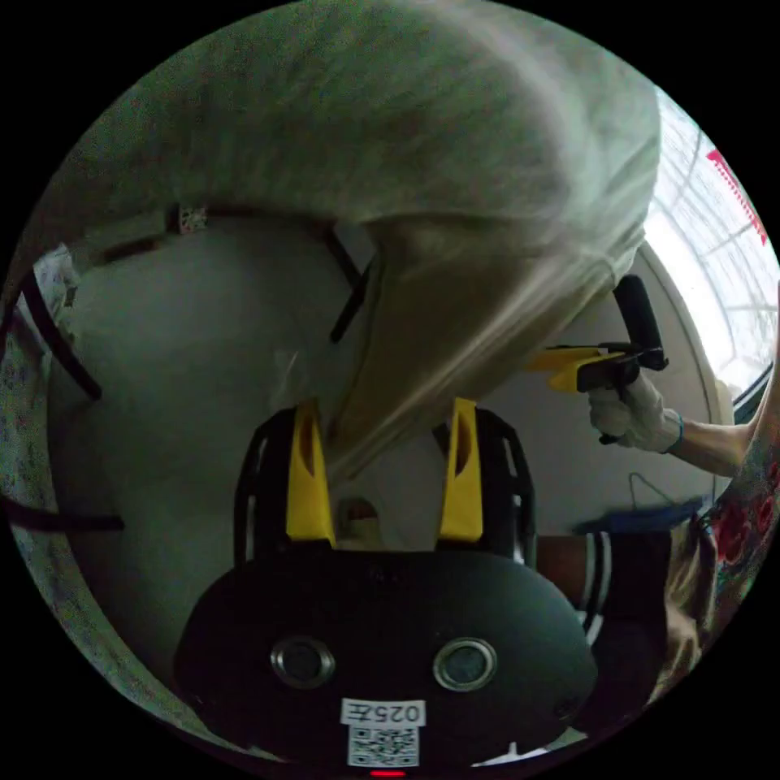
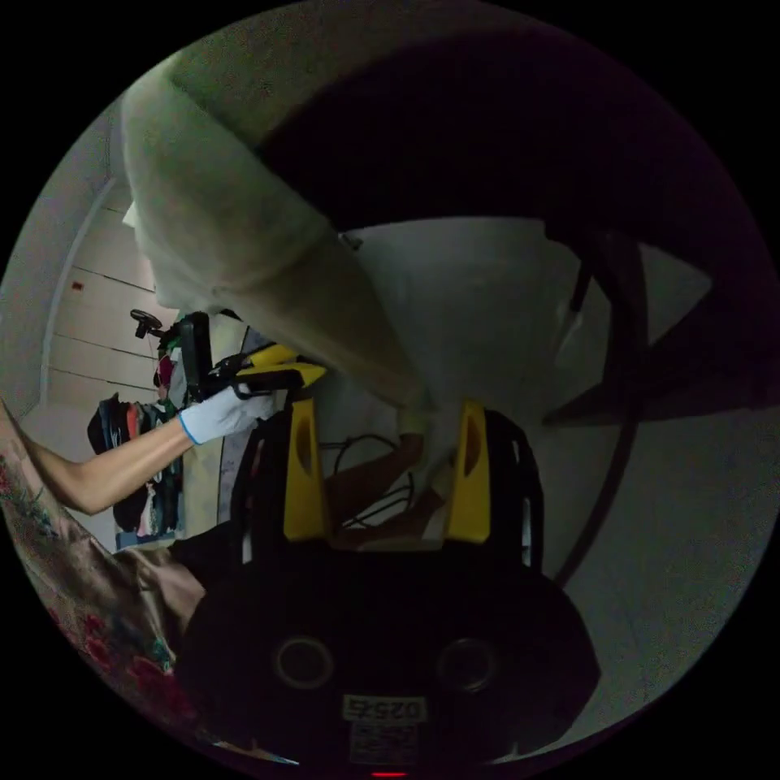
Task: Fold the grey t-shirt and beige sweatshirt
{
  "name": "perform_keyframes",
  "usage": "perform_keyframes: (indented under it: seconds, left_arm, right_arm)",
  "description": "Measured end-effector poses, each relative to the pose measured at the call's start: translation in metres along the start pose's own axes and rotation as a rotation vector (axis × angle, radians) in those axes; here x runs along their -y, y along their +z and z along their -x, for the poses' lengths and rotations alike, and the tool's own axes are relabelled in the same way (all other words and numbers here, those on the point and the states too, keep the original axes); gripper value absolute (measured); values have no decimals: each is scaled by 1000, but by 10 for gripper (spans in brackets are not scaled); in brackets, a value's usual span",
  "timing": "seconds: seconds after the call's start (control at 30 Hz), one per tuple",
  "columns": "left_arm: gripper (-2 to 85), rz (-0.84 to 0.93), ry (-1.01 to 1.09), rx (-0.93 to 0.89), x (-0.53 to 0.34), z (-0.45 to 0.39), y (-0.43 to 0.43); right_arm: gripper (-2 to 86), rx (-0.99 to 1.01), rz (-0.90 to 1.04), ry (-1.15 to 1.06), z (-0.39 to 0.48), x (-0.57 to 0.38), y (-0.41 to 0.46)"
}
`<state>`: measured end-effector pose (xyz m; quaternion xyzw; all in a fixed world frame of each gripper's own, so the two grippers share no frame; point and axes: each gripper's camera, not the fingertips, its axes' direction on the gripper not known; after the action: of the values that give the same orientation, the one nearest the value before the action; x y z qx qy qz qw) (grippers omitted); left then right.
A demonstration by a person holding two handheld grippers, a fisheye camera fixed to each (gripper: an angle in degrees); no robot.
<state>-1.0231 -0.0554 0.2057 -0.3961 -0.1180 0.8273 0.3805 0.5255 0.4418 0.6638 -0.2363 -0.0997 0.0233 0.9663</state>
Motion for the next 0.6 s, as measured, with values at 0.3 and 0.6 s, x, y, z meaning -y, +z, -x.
perform_keyframes:
  seconds: [0.3, 0.6]
  left_arm:
    - [-13, 97, 46, -459, -34, -15, -8]
    - [-13, -24, 53, -707, 44, -152, -188]
  right_arm:
    - [188, 213, 11, 95, -41, -28, 40]
    - [220, 933, -185, 373, -28, -97, -85]
